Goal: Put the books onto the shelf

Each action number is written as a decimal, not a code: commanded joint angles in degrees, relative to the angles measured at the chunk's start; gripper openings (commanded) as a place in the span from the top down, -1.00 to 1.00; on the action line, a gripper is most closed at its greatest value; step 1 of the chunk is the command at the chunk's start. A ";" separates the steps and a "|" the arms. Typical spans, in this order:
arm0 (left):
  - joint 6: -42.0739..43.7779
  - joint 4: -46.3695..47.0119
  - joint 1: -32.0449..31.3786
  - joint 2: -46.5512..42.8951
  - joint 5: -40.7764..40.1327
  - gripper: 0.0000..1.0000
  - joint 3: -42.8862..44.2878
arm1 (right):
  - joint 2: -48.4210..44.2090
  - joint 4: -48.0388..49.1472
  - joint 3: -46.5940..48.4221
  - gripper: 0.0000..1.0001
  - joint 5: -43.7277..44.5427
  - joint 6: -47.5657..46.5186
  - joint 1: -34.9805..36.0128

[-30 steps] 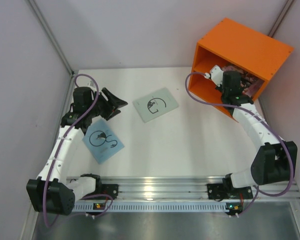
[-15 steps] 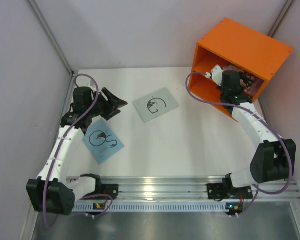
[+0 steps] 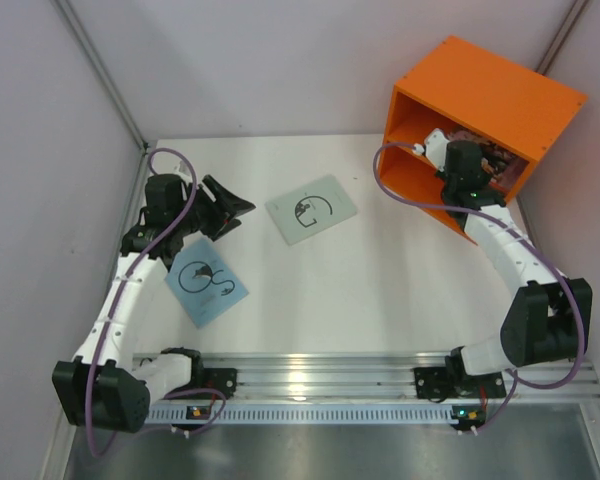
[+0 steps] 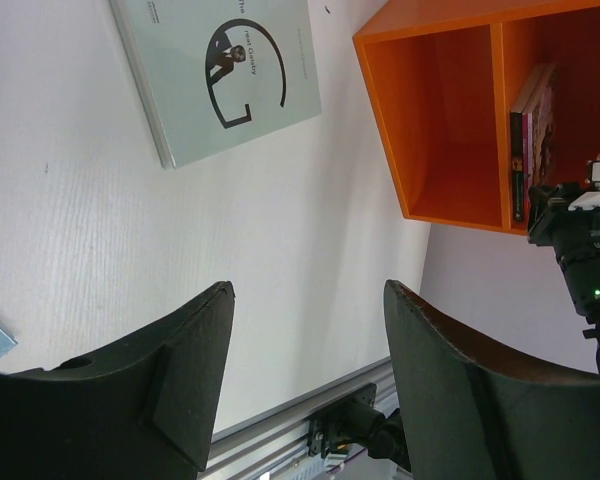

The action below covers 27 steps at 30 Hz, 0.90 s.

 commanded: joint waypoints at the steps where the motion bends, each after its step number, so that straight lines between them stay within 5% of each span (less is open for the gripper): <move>1: 0.88 1.21 0.31 -1.96 -0.32 -0.33 -0.36 | -1.90 2.81 0.62 0.67 -0.04 1.33 -1.13; 12: 0.80 1.38 0.31 -1.70 -0.58 -0.33 0.17 | -3.76 -1.68 3.25 0.41 -9.52 5.02 0.45; 27: 1.76 0.77 0.31 -1.96 -1.99 -0.34 0.61 | 5.56 -4.66 12.66 0.37 -7.33 3.18 3.61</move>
